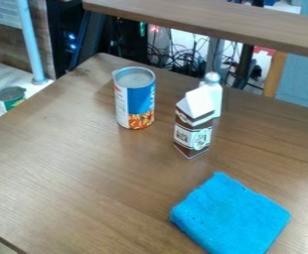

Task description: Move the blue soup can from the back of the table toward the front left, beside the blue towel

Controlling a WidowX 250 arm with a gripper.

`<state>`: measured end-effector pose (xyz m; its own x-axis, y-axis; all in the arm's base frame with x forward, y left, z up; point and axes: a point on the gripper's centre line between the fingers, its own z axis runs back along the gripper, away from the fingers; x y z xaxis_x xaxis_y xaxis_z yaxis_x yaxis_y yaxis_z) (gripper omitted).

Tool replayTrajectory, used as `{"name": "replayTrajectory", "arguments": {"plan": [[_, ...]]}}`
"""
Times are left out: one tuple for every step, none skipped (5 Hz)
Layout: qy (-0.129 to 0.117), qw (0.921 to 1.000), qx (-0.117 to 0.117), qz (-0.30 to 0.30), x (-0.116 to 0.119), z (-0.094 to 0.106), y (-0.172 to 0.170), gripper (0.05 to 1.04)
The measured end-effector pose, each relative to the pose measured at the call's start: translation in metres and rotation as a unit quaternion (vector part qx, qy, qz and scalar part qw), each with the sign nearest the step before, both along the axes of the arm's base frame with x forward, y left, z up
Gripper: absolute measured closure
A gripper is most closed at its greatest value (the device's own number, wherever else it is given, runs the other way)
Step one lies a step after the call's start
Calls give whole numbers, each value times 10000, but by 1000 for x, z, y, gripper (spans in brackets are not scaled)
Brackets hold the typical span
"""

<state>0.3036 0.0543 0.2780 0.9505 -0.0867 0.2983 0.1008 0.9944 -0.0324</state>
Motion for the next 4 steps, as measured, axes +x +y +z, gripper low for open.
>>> {"name": "replayTrajectory", "arguments": {"plan": [[139,9999,-42,-4,4,-11,1,77],[-106,9996,-141,-207,39,-39,4,77],[-358,9993,-70,-14,55,-57,18,77],[-774,9968,38,187,69,-79,28,77]]}}
